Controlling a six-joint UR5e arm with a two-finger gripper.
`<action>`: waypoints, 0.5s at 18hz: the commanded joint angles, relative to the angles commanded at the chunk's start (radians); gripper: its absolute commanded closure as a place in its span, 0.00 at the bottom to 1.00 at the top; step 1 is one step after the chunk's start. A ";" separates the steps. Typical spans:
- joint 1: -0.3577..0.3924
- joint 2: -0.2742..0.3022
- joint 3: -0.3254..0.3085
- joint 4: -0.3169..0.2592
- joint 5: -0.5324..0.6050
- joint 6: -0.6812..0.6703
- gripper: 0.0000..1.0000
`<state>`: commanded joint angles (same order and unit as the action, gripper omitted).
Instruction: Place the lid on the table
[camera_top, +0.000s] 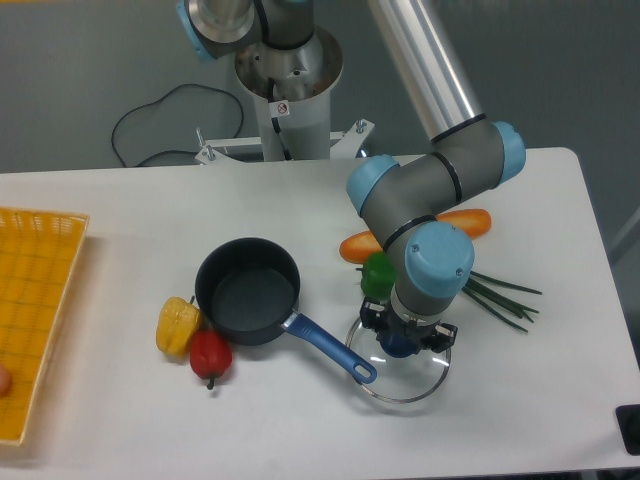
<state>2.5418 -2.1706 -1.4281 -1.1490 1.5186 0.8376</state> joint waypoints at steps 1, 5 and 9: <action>0.000 -0.003 0.002 0.000 0.000 0.000 0.48; -0.002 -0.009 0.003 0.000 0.000 0.002 0.48; -0.003 -0.011 0.003 0.000 0.000 0.002 0.48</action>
<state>2.5387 -2.1813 -1.4251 -1.1490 1.5186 0.8391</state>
